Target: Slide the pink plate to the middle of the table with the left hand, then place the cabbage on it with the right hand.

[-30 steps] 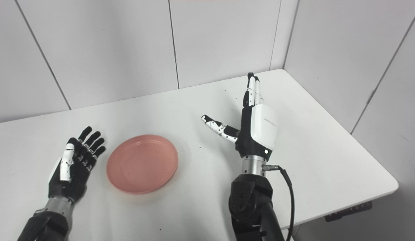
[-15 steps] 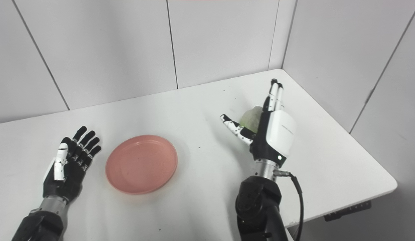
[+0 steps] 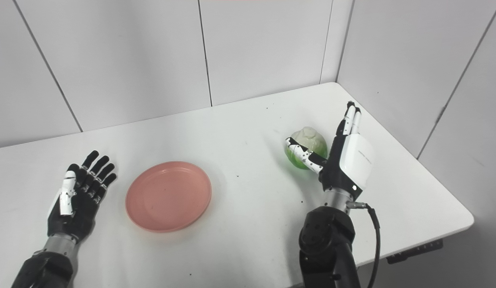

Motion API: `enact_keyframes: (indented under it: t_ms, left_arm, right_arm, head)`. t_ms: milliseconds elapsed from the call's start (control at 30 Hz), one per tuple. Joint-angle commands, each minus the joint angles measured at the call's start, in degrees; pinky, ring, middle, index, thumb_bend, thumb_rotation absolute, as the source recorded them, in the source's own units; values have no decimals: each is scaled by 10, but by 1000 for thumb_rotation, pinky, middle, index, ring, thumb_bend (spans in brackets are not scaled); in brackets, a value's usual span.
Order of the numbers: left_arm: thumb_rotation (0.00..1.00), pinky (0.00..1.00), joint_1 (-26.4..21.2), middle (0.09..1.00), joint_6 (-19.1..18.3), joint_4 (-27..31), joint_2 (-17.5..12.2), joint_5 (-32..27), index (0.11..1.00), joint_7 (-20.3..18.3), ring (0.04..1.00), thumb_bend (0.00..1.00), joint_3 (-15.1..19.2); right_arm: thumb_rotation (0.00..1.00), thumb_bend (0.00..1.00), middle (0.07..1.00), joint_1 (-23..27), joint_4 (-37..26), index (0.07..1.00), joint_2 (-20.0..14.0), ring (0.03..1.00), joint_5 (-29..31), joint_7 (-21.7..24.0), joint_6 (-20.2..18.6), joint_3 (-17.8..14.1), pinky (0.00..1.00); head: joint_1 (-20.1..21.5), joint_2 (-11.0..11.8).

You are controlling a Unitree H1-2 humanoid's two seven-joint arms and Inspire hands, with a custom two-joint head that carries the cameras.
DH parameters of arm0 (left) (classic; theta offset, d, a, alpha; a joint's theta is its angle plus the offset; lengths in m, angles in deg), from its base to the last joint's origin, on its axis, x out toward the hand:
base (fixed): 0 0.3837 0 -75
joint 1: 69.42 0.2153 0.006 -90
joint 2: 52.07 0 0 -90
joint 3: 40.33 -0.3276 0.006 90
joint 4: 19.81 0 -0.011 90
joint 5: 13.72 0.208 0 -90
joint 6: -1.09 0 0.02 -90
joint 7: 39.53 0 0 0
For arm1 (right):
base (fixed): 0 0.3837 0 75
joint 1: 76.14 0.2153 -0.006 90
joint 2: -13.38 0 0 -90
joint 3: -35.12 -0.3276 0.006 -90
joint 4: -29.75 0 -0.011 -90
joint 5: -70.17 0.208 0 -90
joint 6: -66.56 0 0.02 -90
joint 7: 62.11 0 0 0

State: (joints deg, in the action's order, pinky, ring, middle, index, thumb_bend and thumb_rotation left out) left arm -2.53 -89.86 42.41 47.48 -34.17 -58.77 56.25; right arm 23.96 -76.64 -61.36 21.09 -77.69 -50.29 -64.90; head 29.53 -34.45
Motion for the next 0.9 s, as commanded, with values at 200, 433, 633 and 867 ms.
enact_keyframes:
  t_ms: [200, 433, 633, 867]
  left_arm:
    - [1000, 922, 30, 911, -35, -28, -9, 0, 900, 6, 912, 403, 4]
    - [1000, 916, 29, 904, -35, -27, -11, 1, 899, 6, 906, 406, 3]
    - [1000, 915, 28, 899, -35, -30, -14, 1, 896, 7, 900, 408, 5]
    - [1000, 909, 24, 895, -36, -40, -19, -5, 890, 0, 894, 406, 10]
  right_arm:
    - [482, 1000, 998, 30, 24, 1000, -27, 853, 65, 9, 5, -1, 636]
    - [502, 1000, 1000, 44, 57, 1000, -42, 901, 88, 24, 0, -4, 713]
    - [498, 1000, 1000, 52, 75, 1000, -46, 912, 95, 42, 0, -15, 715]
    - [483, 1000, 1000, 64, 86, 1000, -49, 924, 99, 56, -1, -20, 733]
  head:
    - [8, -4]
    - [13, -9]
    - [18, -12]
    - [21, -16]
